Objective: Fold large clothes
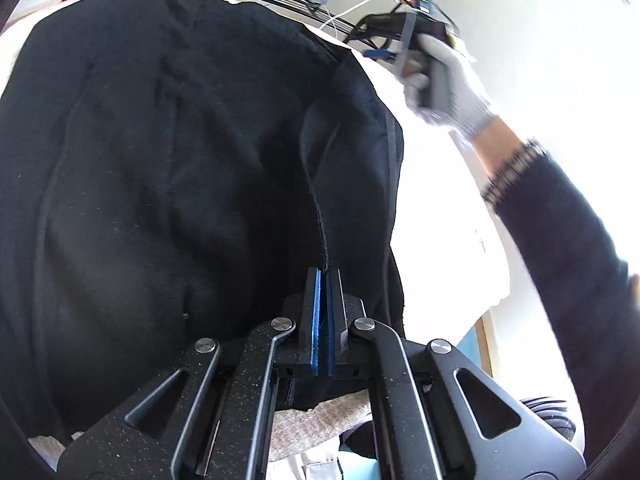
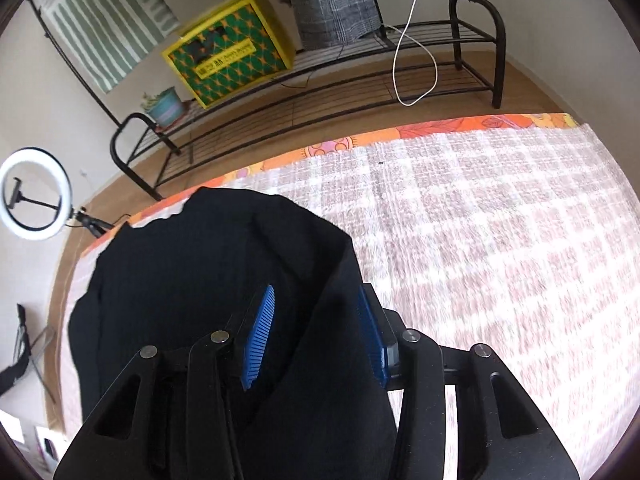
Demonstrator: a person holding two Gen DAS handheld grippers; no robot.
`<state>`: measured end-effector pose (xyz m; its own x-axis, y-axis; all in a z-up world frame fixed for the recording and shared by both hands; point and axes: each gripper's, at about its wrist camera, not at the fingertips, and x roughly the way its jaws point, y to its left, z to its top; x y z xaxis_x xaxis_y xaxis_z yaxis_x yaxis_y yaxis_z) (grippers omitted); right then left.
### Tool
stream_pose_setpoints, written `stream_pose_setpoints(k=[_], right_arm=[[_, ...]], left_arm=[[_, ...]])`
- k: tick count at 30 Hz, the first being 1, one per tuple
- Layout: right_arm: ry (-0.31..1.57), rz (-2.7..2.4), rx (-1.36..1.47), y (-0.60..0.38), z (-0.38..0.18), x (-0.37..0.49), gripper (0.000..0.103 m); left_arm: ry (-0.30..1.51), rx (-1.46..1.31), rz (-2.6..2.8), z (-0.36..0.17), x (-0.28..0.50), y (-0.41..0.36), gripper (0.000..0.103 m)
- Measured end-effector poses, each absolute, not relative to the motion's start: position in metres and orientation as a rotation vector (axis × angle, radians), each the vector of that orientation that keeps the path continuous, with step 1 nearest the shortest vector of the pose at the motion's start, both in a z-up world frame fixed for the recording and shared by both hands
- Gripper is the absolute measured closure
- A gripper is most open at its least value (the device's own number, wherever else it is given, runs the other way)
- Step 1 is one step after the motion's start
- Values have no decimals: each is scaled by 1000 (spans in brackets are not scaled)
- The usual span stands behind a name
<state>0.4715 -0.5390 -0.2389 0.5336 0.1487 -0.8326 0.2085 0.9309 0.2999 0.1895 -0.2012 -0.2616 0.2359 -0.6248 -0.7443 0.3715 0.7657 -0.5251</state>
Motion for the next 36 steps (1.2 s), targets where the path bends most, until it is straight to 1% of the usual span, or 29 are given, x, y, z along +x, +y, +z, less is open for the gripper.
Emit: stream_pose_setpoints(k=[1, 3, 4, 9, 15, 18, 19, 21, 22, 23, 24, 27, 28, 29, 32, 36], right_arm=[[1024, -44, 363, -538, -243, 476, 64], [1048, -61, 314, -535, -251, 485, 86], [1068, -56, 301, -534, -255, 489, 101], [1016, -28, 281, -532, -246, 484, 103], [907, -1, 224, -512, -198, 482, 103], [899, -20, 156, -497, -185, 490, 103], [923, -30, 156, -498, -189, 495, 100], [993, -81, 148, -504, -204, 502, 85], [1014, -113, 131, -507, -212, 503, 73], [1030, -137, 111, -510, -220, 504, 68], [1057, -152, 106, -515, -229, 505, 68], [1119, -194, 114, -525, -251, 508, 68], [1125, -196, 121, -528, -256, 508, 76], [1120, -184, 135, -531, -258, 508, 100], [1080, -151, 157, -529, -249, 503, 101], [971, -118, 135, -514, -208, 497, 101]], left_arm=[[1144, -252, -698, -262, 189, -204, 103], [1143, -239, -705, -262, 191, -212, 103], [1144, -237, -709, -261, 188, -212, 103], [1153, -262, -721, -261, 186, -207, 103], [1150, -317, -738, -257, 181, -197, 103], [1153, -301, -722, -259, 183, -196, 103], [1155, -304, -716, -259, 184, -195, 103], [1157, -318, -713, -260, 185, -193, 103], [1156, -319, -712, -260, 185, -195, 103], [1155, -319, -713, -259, 186, -196, 103], [1154, -317, -715, -258, 184, -194, 103], [1156, -310, -720, -259, 184, -193, 103], [1155, -304, -719, -259, 183, -193, 103], [1154, -299, -719, -259, 183, -194, 103], [1157, -302, -721, -260, 183, -192, 103], [1173, -324, -731, -261, 180, -191, 103]])
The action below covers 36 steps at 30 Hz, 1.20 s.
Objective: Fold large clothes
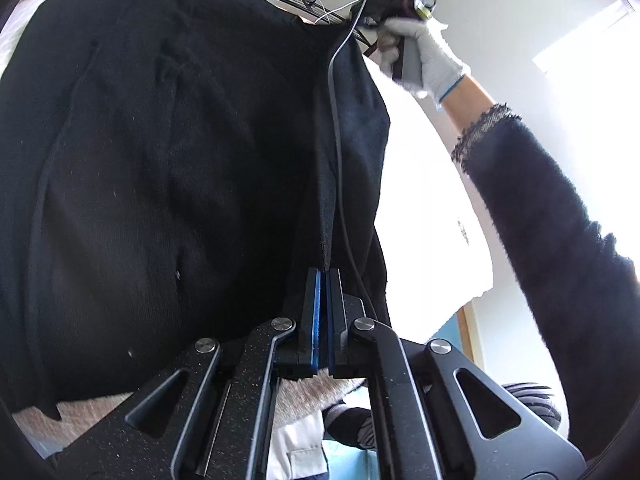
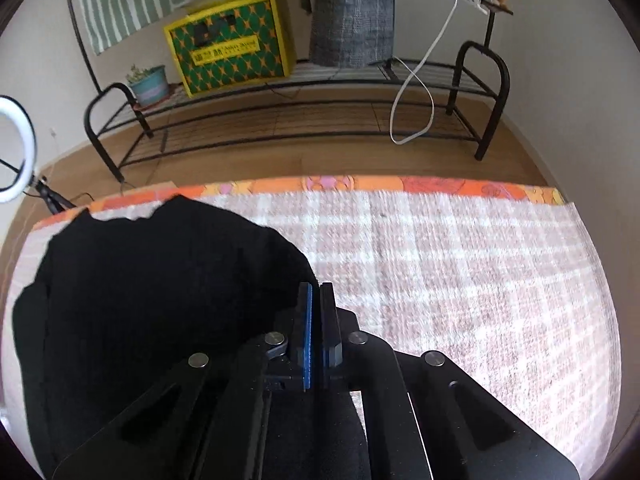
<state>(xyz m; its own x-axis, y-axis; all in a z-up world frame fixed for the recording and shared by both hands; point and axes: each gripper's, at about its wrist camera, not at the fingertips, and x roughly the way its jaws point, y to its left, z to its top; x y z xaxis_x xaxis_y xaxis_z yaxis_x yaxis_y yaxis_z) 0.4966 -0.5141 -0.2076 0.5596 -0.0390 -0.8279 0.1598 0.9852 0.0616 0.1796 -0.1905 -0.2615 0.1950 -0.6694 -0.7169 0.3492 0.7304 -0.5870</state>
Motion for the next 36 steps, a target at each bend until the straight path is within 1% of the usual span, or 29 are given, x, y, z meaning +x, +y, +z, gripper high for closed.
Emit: stream_pose_setpoints(k=[3, 6, 9, 16, 19, 20, 22, 27, 33, 36], right_arm=[[904, -89, 97, -492, -181, 499, 101], [886, -44, 41, -459, -177, 514, 101], [913, -51, -87, -424, -197, 537, 101], [995, 17, -139, -380, -258, 569, 101], [1020, -4, -182, -372, -272, 570, 99], [1020, -8, -167, -373, -271, 568, 96], [1009, -1, -93, -382, -257, 561, 91], [925, 20, 25, -410, -200, 516, 87], [828, 59, 180, -452, -121, 414, 85], [781, 56, 218, -468, -90, 354, 79]], left_arm=[[1183, -353, -747, -262, 177, -188, 103], [1190, -363, -742, -264, 179, -185, 103], [1206, -373, -709, -271, 186, -178, 103], [1241, -396, -652, -285, 196, -166, 103], [1260, -391, -639, -288, 197, -164, 103], [1266, -399, -639, -289, 198, -162, 103], [1275, -406, -638, -290, 200, -158, 103], [1248, -345, -623, -288, 188, -156, 103], [1140, -223, -621, -265, 169, -153, 103], [1091, -180, -640, -254, 161, -155, 103]])
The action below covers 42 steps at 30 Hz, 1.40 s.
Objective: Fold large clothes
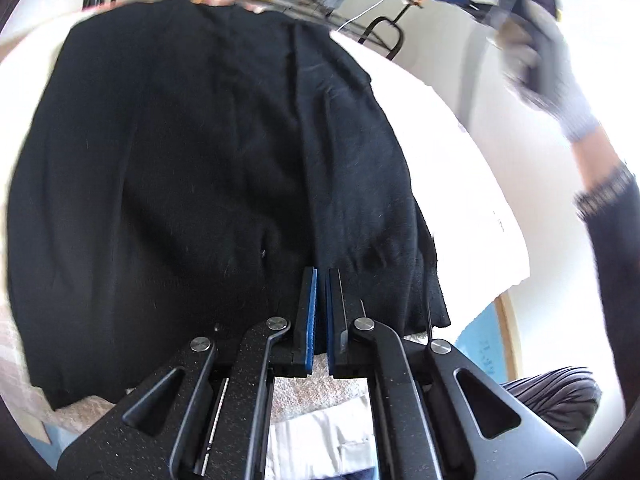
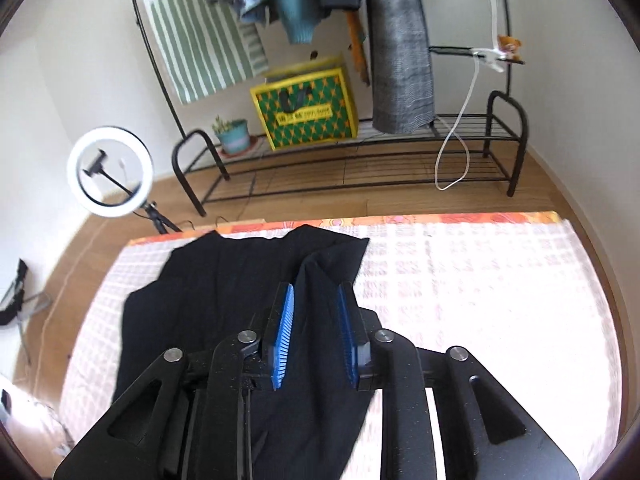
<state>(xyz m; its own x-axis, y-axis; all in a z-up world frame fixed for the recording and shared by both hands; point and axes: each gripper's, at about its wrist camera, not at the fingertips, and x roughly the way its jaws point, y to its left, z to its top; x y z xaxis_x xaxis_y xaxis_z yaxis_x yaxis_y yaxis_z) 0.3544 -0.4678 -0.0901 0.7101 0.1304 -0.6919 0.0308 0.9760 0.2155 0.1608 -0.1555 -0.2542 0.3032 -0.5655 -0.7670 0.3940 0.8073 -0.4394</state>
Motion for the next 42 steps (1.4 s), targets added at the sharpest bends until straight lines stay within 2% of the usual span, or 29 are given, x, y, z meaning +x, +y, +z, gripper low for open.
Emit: stream_pose_setpoints(k=[6, 7, 8, 10, 15, 16, 17, 18, 20, 24, 25, 27, 29, 31, 38, 42], right_arm=[[722, 46, 251, -485, -59, 243, 76], [715, 44, 261, -487, -58, 225, 75], [710, 43, 275, -488, -59, 209, 74], [706, 57, 328, -490, -63, 177, 73], [706, 74, 461, -495, -83, 121, 73], [708, 72, 477, -495, -87, 111, 73], [708, 69, 485, -495, -89, 104, 73], [708, 65, 489, -495, -92, 98, 73], [707, 55, 481, -497, -95, 87, 73], [694, 41, 502, -512, -100, 74, 73], [693, 34, 507, -517, -101, 72, 73], [694, 21, 521, -524, -104, 71, 73], [700, 15, 526, -528, -108, 71, 73], [703, 7, 501, -527, -108, 71, 73], [686, 40, 487, -523, -101, 68, 73], [667, 42, 481, -522, -95, 64, 73]], left_arm=[[1098, -153, -749, -251, 151, -178, 103], [1113, -147, -772, -251, 151, -186, 97], [1128, -143, -792, -253, 150, -196, 84], [1139, -110, -804, -257, 147, -211, 66], [1102, 116, -736, -268, 143, -246, 66], [1086, 154, -724, -270, 143, -250, 75], [1080, 154, -711, -270, 144, -251, 91], [1102, 102, -720, -271, 150, -248, 97], [1154, -23, -744, -271, 160, -231, 98], [1280, -522, -907, -277, 183, -199, 99], [1297, -607, -938, -278, 185, -196, 98], [1329, -601, -926, -280, 187, -197, 92], [1321, -529, -932, -276, 184, -201, 70], [1318, -465, -964, -272, 175, -208, 61], [1077, -30, -862, -240, 127, -235, 61], [1033, 167, -844, -239, 104, -266, 61]])
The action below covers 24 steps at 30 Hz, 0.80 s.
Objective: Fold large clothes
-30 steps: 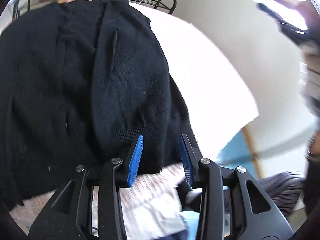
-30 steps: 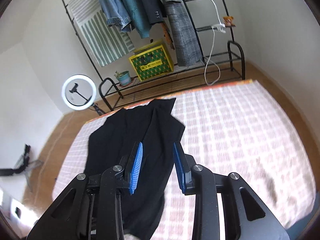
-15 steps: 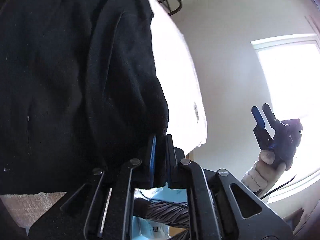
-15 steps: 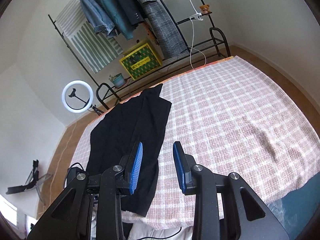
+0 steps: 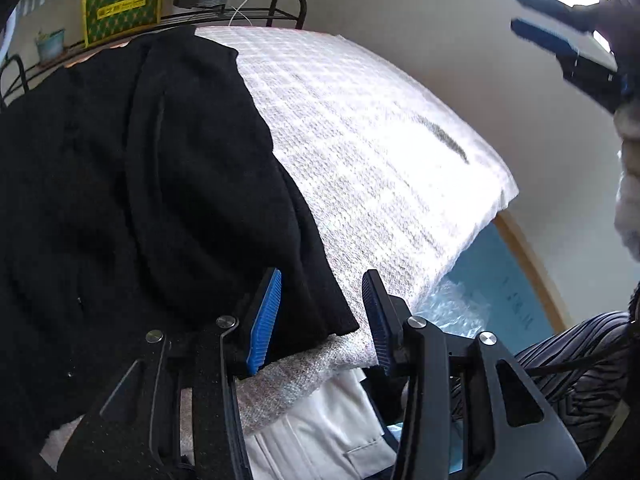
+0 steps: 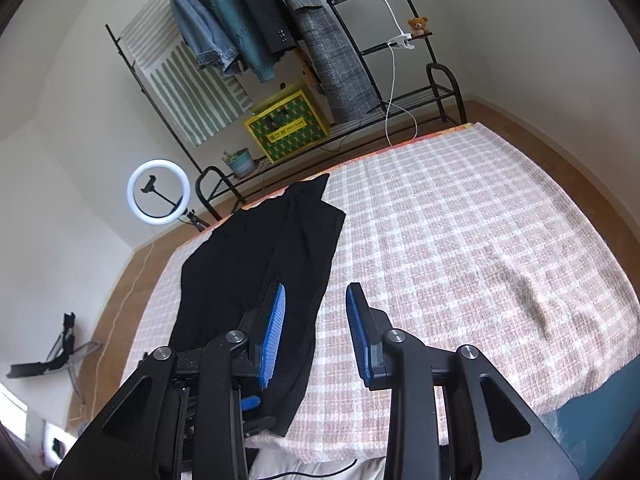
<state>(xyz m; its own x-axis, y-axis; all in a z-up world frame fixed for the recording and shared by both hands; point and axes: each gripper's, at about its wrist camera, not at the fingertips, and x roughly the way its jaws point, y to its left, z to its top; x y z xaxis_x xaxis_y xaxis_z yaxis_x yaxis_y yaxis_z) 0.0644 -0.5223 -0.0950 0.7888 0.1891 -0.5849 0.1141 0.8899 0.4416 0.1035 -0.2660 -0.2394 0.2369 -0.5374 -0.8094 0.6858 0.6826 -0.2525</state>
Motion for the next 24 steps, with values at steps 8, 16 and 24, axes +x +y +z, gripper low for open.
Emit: stream_pose_setpoints(k=[8, 16, 24], right_arm=[[660, 38, 536, -538, -99, 59, 73], [714, 44, 583, -552, -122, 94, 73], [796, 85, 714, -545, -158, 167, 50]], left_arm=[[1020, 306, -759, -272, 102, -291, 43], [1026, 219, -705, -289, 139, -287, 94], [1072, -228, -723, -263, 152, -235, 95]])
